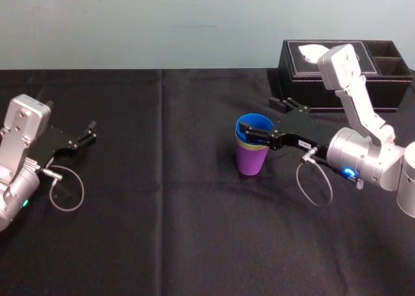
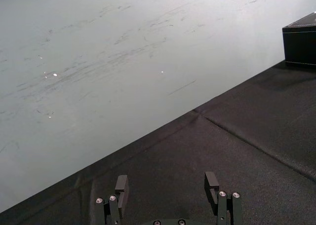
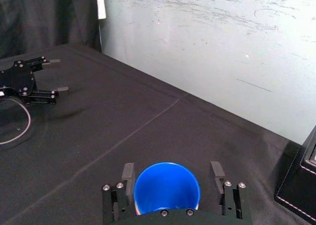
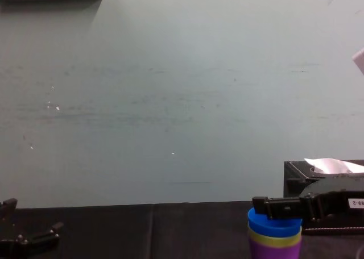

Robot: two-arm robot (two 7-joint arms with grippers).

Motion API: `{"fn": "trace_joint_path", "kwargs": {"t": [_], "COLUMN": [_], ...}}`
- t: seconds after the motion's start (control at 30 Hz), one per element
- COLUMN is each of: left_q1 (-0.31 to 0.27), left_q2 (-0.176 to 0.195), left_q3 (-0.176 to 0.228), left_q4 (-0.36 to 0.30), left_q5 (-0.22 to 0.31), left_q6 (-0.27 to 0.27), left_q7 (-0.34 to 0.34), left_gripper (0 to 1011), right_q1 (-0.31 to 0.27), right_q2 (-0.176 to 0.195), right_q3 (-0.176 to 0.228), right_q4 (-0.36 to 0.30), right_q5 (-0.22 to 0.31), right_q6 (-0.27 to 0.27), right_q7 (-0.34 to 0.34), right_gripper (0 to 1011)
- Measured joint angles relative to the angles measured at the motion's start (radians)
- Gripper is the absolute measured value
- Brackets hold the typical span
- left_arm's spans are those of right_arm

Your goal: Stack the three plastic cups sequentially using one hand.

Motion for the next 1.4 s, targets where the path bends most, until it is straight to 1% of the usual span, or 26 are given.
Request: {"fn": "trace_joint_path", "kwargs": {"t": [0.03,0.1,0.63,0.7,0.8,0.93,0.97,1.0,1.03,1.07,1.1,1.17,1.2,1.27,1.3,1.37,1.4], "left_q1": [0.0,0.0,0.0,0.0,0.0,0.0,0.0,0.0,0.0,0.0,0.0,0.0,0.0,0.0,0.0,0.0,0.0], "left_q2": [0.0,0.0,0.0,0.0,0.0,0.0,0.0,0.0,0.0,0.0,0.0,0.0,0.0,0.0,0.0,0.0,0.0], "left_q3": [0.0,0.0,0.0,0.0,0.0,0.0,0.0,0.0,0.0,0.0,0.0,0.0,0.0,0.0,0.0,0.0,0.0], "left_q4": [0.0,0.0,0.0,0.0,0.0,0.0,0.0,0.0,0.0,0.0,0.0,0.0,0.0,0.0,0.0,0.0,0.0], "left_q5": [0.0,0.0,0.0,0.0,0.0,0.0,0.0,0.0,0.0,0.0,0.0,0.0,0.0,0.0,0.0,0.0,0.0], "left_q6": [0.0,0.0,0.0,0.0,0.0,0.0,0.0,0.0,0.0,0.0,0.0,0.0,0.0,0.0,0.0,0.0,0.0], "left_q7": [0.0,0.0,0.0,0.0,0.0,0.0,0.0,0.0,0.0,0.0,0.0,0.0,0.0,0.0,0.0,0.0,0.0], "left_gripper": [1011,1011,1012,1011,1011,1011,1011,1011,1011,1011,1011,1011,1011,1011,1011,1012,1011], "right_q1": [0.0,0.0,-0.001,-0.003,-0.024,-0.07,-0.093,-0.106,-0.131,-0.131,-0.159,-0.188,-0.214,-0.242,-0.264,-0.294,-0.304], "right_q2": [0.0,0.0,0.001,-0.002,-0.002,0.007,0.013,0.016,0.022,0.022,0.027,0.03,0.031,0.031,0.031,0.031,0.031], "right_q3": [0.0,0.0,0.001,0.004,0.021,0.054,0.072,0.081,0.102,0.102,0.124,0.147,0.169,0.194,0.216,0.246,0.256], "right_q4": [0.0,0.0,-0.002,-0.003,-0.021,-0.061,-0.081,-0.09,-0.11,-0.11,-0.128,-0.144,-0.155,-0.165,-0.171,-0.177,-0.178], "right_q5": [0.0,0.0,0.0,-0.002,-0.006,-0.006,-0.003,0.0,0.006,0.006,0.008,0.009,0.01,0.01,0.011,0.011,0.011], "right_q6": [0.0,0.0,0.001,-0.001,-0.016,-0.036,-0.045,-0.049,-0.061,-0.061,-0.074,-0.09,-0.104,-0.116,-0.125,-0.138,-0.142], "right_q7": [0.0,0.0,-0.002,-0.011,-0.033,-0.058,-0.064,-0.067,-0.076,-0.076,-0.087,-0.102,-0.116,-0.131,-0.141,-0.153,-0.158], "right_gripper": [965,1003,1003,1003,1003,1003,1003,1003,1003,1003,1003,1003,1003,1003,1003,1003,1003]}}
